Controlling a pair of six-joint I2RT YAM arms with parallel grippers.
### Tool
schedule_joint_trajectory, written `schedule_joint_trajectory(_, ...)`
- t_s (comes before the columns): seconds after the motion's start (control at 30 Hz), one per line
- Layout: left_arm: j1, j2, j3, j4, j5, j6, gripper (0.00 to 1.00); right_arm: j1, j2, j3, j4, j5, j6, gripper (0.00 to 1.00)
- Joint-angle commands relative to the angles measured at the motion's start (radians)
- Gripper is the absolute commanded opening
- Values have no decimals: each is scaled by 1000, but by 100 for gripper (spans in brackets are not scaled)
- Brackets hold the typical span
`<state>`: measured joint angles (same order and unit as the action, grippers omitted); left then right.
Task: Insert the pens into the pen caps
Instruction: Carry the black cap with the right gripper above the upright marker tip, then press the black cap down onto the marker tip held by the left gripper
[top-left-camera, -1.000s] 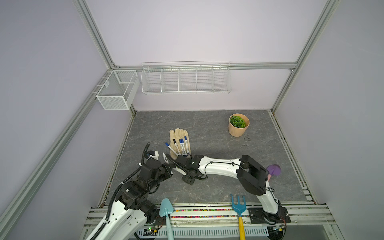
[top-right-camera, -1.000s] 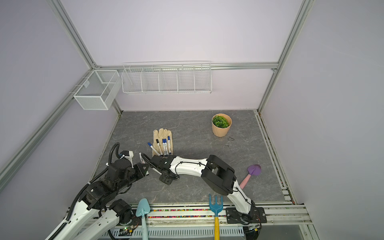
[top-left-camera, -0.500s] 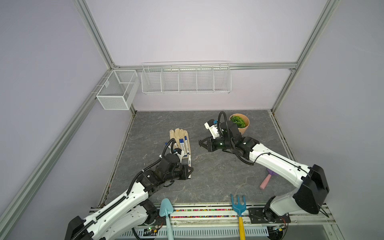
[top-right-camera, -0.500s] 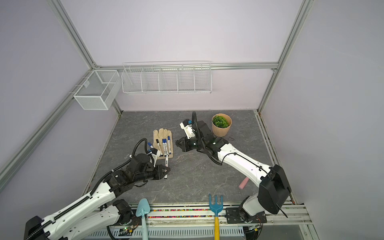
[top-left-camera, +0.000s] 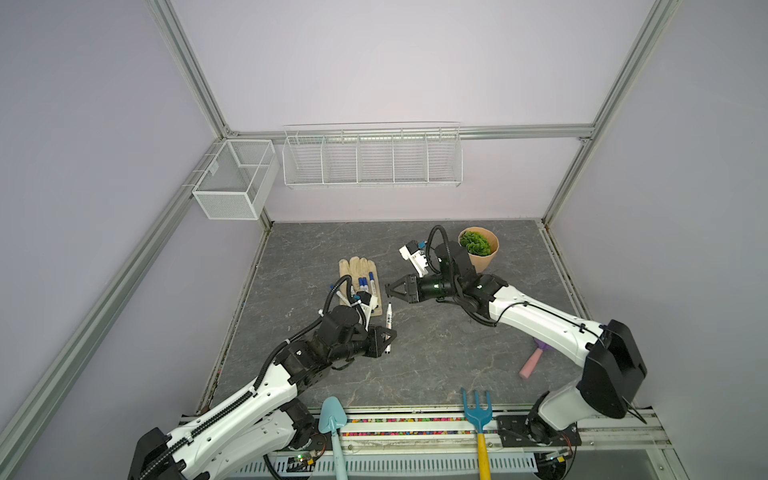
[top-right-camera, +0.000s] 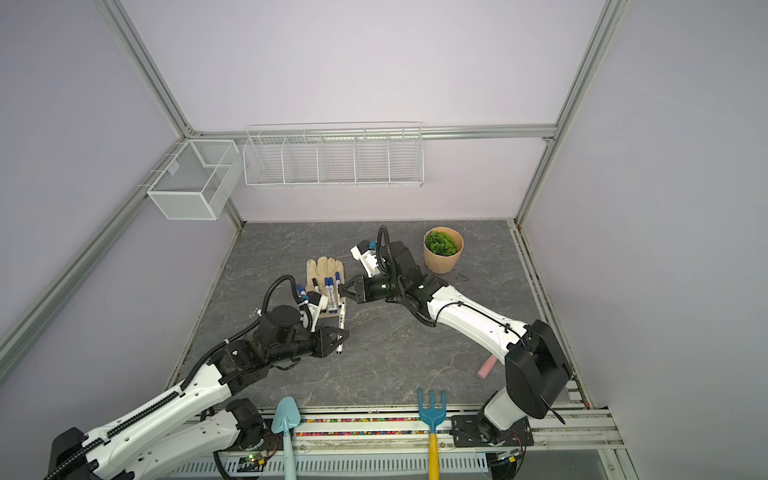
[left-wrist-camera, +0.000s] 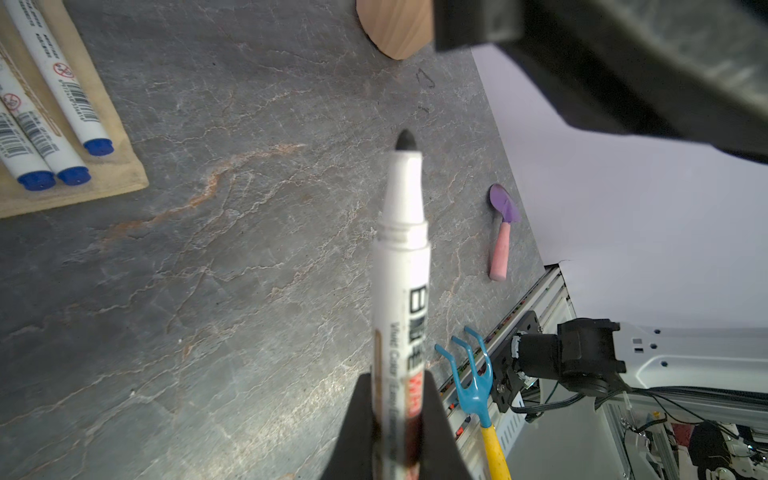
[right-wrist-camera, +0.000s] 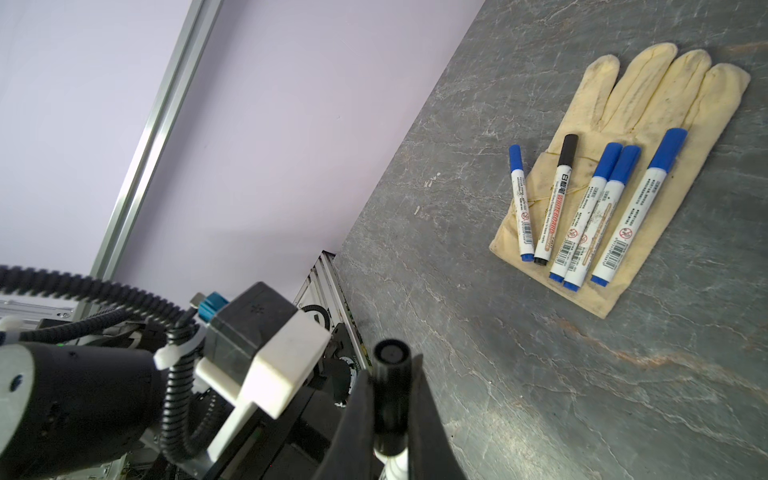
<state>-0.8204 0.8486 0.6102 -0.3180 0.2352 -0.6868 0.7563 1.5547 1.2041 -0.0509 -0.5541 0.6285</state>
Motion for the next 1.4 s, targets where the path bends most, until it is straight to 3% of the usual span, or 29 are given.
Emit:
schedule_joint_trajectory(0.0,-5,-11,39,19,-9,12,0,3,1,2,-28,-32,-11,9)
schedule_joint_trajectory(0.87,-5,-22,27,45,-16,13,0,21,49,2,-41,-11,-34,9)
schedule_joint_trajectory(1.37,-6,-42,8,32,-34,6,0,-6,-23,3,-33,-7,-32,9)
